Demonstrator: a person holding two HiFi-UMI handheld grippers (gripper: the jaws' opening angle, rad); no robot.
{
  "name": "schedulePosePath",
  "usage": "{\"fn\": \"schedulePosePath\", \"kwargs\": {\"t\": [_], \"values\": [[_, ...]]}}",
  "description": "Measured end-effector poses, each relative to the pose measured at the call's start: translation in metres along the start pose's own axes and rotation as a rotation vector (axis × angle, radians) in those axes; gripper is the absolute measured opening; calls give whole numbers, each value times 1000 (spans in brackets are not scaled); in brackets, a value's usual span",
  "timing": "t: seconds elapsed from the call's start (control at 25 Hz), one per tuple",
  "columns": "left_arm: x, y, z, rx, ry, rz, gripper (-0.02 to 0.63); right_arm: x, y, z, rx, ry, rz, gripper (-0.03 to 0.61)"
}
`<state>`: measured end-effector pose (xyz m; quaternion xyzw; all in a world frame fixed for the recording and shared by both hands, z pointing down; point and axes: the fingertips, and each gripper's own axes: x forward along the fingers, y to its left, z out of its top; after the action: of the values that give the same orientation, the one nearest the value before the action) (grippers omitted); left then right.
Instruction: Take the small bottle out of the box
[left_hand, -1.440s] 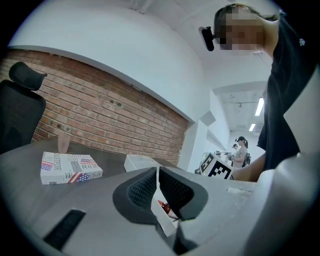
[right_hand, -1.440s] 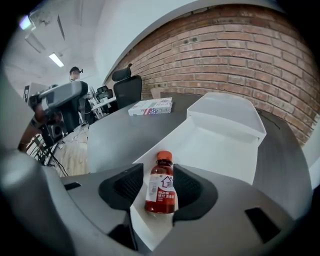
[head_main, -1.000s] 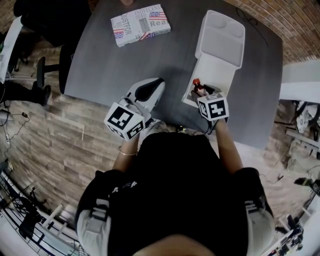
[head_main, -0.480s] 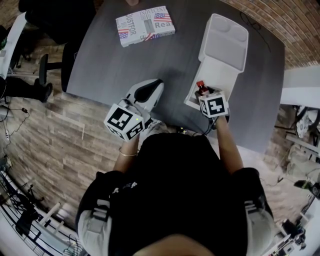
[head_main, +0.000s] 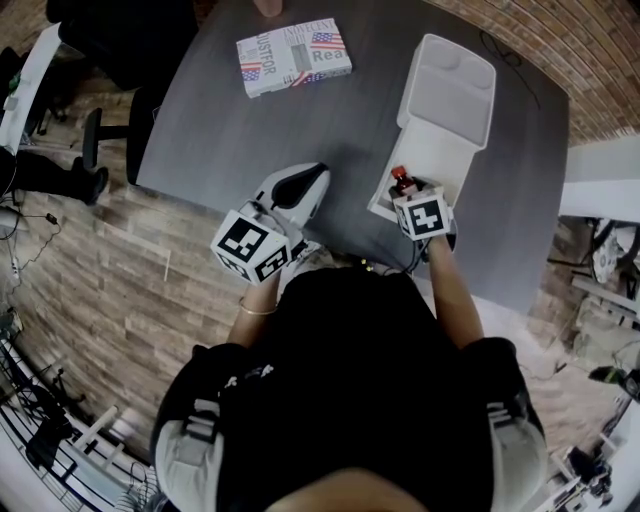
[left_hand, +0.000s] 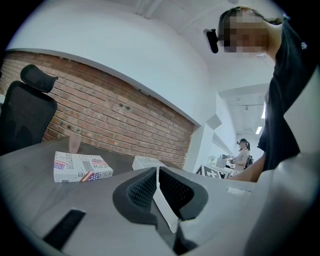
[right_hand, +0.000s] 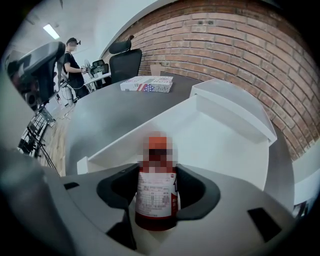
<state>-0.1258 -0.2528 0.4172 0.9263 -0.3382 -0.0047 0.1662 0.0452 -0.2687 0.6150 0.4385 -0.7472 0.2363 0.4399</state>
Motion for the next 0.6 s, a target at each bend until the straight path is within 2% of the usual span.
{"fn": "schedulePosePath", "kwargs": {"t": [0.16, 0.44, 0.6], "values": [[-2, -3, 1, 8, 2, 5, 5, -2, 1, -1, 10, -34, -7, 218], [-5, -5, 3, 15, 8, 14, 5, -24, -4, 12, 131, -149, 0, 218], [0, -9, 4, 27, 14, 2, 5, -41, -4, 17, 178, -204, 36, 218]]}}
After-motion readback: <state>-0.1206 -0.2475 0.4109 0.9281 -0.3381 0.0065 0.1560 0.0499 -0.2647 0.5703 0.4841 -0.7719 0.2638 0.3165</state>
